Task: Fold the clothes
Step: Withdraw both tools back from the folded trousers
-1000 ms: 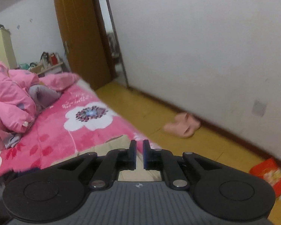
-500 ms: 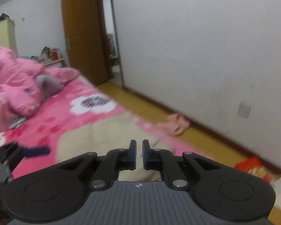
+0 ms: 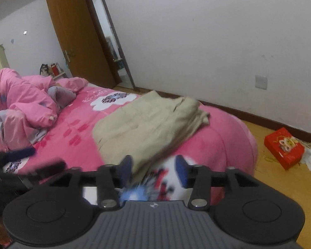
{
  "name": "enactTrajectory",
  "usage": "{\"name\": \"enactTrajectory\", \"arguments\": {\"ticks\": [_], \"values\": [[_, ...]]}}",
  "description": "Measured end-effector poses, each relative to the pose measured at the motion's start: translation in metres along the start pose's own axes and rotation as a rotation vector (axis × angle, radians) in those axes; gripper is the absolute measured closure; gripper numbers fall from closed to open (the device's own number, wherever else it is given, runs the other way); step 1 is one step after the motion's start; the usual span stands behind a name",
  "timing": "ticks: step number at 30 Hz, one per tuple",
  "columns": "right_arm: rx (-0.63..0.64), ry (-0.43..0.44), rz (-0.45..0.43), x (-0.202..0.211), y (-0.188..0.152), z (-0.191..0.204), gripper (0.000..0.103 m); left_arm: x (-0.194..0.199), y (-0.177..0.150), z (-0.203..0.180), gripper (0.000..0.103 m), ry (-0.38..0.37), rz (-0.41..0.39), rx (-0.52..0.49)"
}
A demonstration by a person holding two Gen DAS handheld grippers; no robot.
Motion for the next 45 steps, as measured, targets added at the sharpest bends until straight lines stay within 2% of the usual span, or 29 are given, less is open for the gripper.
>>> {"name": "enactTrajectory", "arguments": {"ticks": [4,7,11,14,17,21,25,34,39,45], "values": [[0.021,-0.066,-0.049,0.039,-0.023,0.018,0.023,0.045,-0.003,-0.001,0.0,0.042,-0.037,0.017],[0.039,-0.106,-0.081,0.062,-0.027,0.034,0.0,0.071,-0.012,0.001,0.0,0.053,-0.046,0.053],[0.084,-0.119,-0.128,0.084,-0.028,0.057,0.0,0.089,-0.025,0.011,0.0,0.023,0.004,0.161],[0.073,-0.136,-0.124,0.094,-0.027,0.067,0.0,0.095,-0.033,0.021,0.0,0.051,0.038,0.231],[0.048,-0.148,-0.11,0.1,-0.027,0.074,0.0,0.1,-0.036,0.026,0.0,0.103,0.043,0.221],[0.042,-0.217,-0.099,0.1,-0.023,0.083,0.0,0.105,-0.038,0.035,0.0,0.152,0.033,0.221],[0.081,-0.195,-0.097,0.098,-0.024,0.099,0.0,0.111,-0.041,0.042,0.0,0.19,0.012,0.239],[0.183,-0.238,-0.099,0.091,-0.035,0.134,0.0,0.125,-0.045,0.058,0.0,0.241,-0.013,0.27],[0.178,-0.24,-0.067,0.085,-0.042,0.137,0.0,0.128,-0.047,0.059,0.0,0.304,-0.02,0.248],[0.161,-0.25,-0.068,0.086,-0.042,0.137,0.0,0.132,-0.05,0.063,0.0,0.353,-0.023,0.245]]}}
Point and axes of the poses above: each gripper's, at about its wrist camera, not at the fingertips, and x roughly against the way its jaws point, z to its left, y to its top, the point moved 5 cm from there along -x, roughly the way its jaws point, and after that the axes turned 4 degrees about -y, right-handed, at the moved point
